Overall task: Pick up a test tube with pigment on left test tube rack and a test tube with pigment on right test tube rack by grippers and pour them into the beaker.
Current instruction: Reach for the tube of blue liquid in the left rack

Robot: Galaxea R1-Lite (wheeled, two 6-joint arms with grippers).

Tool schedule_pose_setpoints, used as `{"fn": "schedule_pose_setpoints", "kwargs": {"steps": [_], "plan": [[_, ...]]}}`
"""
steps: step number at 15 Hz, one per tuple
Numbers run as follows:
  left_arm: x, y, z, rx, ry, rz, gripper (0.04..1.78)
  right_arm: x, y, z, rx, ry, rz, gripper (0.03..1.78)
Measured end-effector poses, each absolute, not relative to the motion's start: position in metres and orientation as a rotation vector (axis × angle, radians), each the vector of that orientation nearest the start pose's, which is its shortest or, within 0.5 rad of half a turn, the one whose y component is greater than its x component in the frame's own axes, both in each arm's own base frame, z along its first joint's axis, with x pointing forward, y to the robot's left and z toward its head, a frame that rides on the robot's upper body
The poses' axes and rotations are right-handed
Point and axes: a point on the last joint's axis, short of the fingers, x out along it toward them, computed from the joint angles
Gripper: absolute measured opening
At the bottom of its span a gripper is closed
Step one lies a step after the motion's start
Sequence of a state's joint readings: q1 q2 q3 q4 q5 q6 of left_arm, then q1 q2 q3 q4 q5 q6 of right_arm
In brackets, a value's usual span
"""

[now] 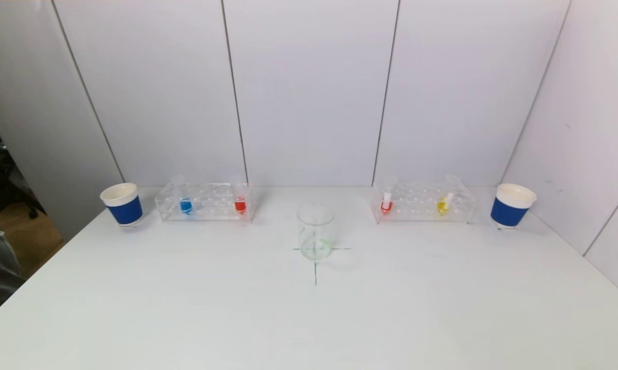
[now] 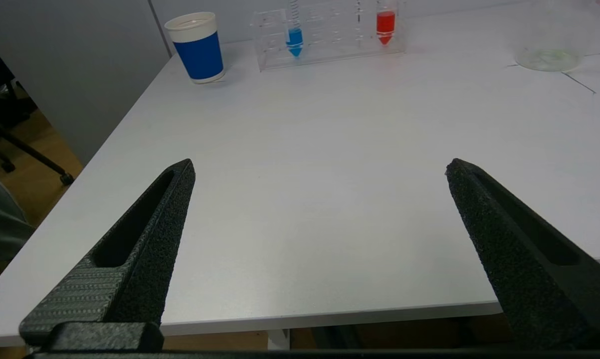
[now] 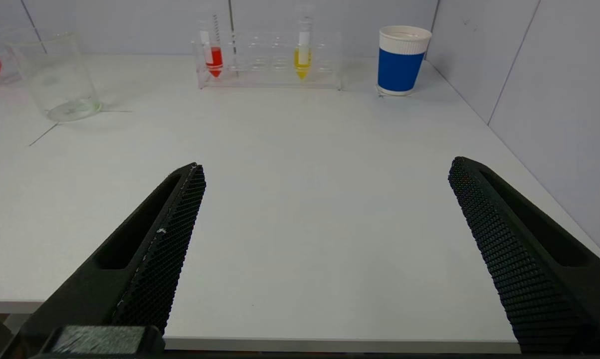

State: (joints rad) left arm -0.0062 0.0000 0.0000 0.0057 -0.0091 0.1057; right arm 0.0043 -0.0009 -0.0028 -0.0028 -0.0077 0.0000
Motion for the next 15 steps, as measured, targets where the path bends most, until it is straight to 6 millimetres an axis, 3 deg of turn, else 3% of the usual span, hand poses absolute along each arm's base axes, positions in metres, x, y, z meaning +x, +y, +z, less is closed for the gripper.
{"fn": "schedule_pose_setpoints", "kwargs": {"steps": [6, 11, 15], "plan": [[-0.027, 0.000, 0.087, 0.128, -0.027, -0.016, 1.76, -0.023, 0.000, 0.077, 0.000, -0.006, -0.003, 1.77], [-0.039, 0.000, 0.143, 0.131, -0.059, -0.007, 1.76, -0.023, 0.000, 0.077, 0.000, -0.007, -0.003, 1.77], [-0.006, 0.000, 0.192, 0.122, -0.028, -0.004, 1.76, -0.023, 0.000, 0.077, 0.000, -0.007, -0.003, 1.77]]}}
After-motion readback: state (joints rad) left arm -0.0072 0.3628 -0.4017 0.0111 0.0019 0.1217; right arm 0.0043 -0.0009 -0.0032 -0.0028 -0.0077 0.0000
